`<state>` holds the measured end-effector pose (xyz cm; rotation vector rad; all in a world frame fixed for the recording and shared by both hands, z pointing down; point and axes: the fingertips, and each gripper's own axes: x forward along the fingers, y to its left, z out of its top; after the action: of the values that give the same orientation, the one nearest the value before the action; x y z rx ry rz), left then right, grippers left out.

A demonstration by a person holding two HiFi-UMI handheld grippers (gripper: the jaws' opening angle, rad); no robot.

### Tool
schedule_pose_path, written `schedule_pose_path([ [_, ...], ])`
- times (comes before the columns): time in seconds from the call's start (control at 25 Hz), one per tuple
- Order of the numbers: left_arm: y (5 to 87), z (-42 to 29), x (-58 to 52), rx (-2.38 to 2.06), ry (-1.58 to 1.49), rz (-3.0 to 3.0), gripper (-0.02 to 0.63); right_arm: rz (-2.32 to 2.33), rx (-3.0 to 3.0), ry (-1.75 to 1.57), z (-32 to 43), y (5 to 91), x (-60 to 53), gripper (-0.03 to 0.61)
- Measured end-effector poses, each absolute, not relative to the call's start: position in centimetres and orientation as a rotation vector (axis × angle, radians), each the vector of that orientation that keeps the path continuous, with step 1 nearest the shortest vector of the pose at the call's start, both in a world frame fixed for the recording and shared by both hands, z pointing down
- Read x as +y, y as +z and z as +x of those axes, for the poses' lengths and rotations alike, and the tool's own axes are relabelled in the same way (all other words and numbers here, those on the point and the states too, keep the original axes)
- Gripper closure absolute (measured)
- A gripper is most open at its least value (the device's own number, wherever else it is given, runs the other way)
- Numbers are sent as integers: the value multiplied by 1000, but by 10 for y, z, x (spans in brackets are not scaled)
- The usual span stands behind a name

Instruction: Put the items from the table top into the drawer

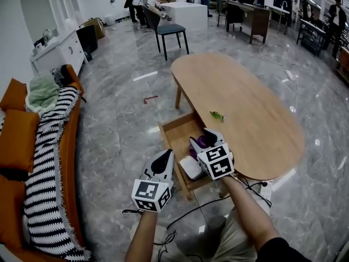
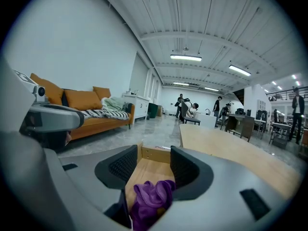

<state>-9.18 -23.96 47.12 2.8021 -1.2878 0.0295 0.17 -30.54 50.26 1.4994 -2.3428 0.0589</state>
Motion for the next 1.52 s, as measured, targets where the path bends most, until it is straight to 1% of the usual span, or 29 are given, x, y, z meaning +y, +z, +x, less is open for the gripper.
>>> schedule_pose_path([
  [0.08,471,-94,-240,-1298,26,2792,611,1497,-2348,64,1,503,-304,355],
  [0.12,472,-95,-241,-1303,26,2787,611,1500,-2348,62,1,503,-304,373],
  [0.2,472,-96,-242,-1313,23,2780,611,1507,-2353,51,1,501,-303,439],
  [0.4,469,-99,-241,-1339,8,2767,611,1513,-2377,23,1,492,-298,511],
  [0.6,467,-99,-239,-1343,-15,2767,611,1506,-2374,12,-1,489,-296,553],
  [1.32,466,-83,-242,-1348,9,2782,611,1499,-2440,6,-2,482,-292,557],
  [1.52,463,-76,-247,-1339,-4,2779,611,1483,-2428,19,8,489,-292,557],
])
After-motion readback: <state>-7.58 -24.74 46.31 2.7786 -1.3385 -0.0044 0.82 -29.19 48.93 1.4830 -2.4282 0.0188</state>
